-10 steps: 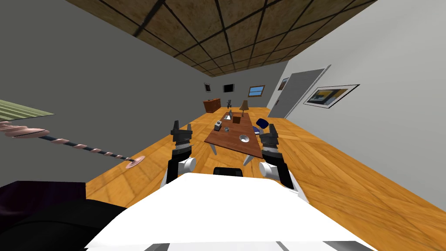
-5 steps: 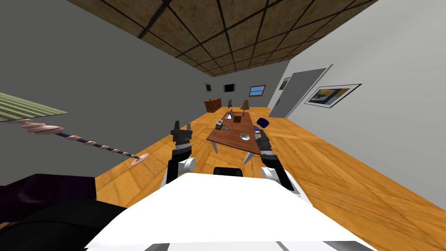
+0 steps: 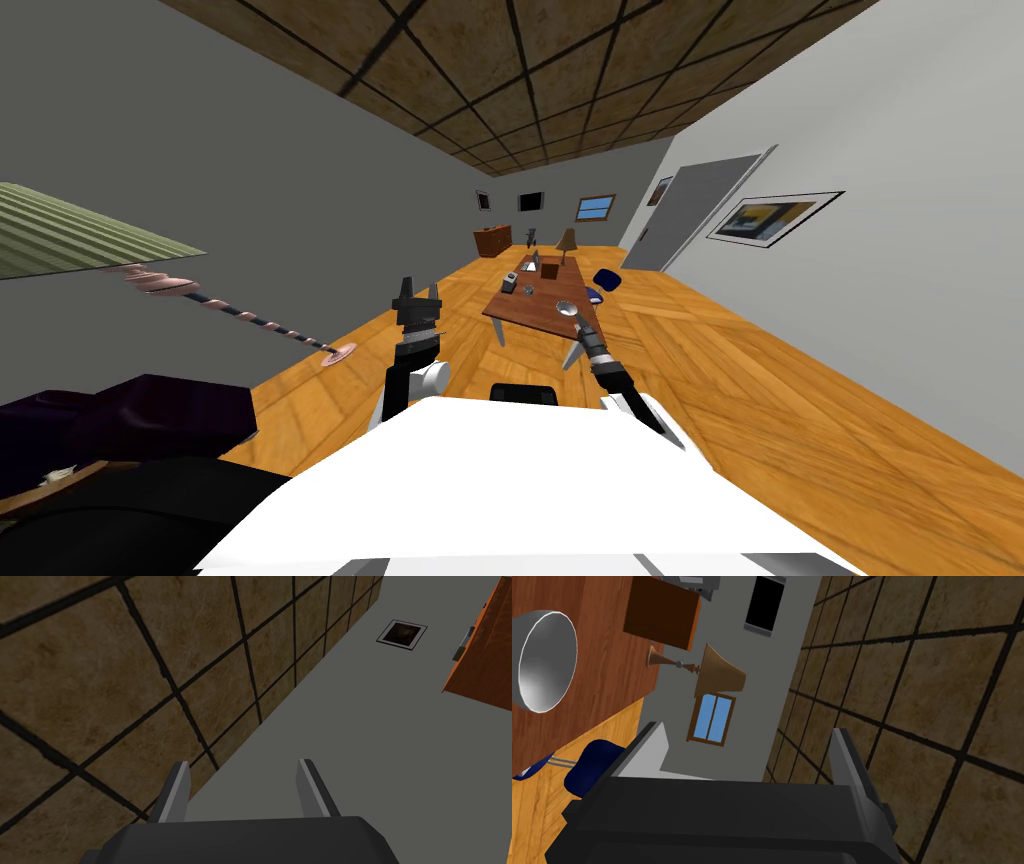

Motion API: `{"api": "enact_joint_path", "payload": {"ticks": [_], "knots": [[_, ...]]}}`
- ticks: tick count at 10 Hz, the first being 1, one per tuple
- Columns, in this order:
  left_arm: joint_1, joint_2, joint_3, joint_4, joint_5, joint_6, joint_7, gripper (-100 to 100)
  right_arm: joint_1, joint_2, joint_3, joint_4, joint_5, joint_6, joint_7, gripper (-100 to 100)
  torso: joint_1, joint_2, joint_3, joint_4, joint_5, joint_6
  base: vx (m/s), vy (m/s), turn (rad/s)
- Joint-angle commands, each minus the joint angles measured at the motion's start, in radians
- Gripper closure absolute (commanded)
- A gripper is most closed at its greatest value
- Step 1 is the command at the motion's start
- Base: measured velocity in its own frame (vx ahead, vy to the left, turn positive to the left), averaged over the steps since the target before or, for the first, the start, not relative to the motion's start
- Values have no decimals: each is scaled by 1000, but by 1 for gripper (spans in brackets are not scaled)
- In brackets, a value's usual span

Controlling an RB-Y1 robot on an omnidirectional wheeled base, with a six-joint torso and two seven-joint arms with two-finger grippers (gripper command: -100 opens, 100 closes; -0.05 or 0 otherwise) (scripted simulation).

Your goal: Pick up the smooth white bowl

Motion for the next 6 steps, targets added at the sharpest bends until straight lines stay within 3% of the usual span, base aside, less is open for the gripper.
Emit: {"api": "enact_joint_path", "payload": {"ticks": [1,2,3,5,6], "knots": [[0,0,0,0,0,0,0,0,16,-50,46,50,26,32,21,-100,0,0,0,0,0,0,-90,77,96],[0,0,0,0,0,0,0,0,16,-58,46,63,26,32,21,-100,1,0,0,0,0,0,-68,64,29],[0,0,0,0,0,0,0,0,20,-100,76,88,44,52,35,-100,0,-1,0,0,0,0,-71,64,48],[0,0,0,0,0,0,0,0,20,-100,76,108,44,52,35,-100,0,-2,-1,0,0,0,-23,40,24],[0,0,0,0,0,0,0,0,22,-144,107,147,63,72,52,-100,-2,-5,-3,-1,0,0,-36,43,88]]}}
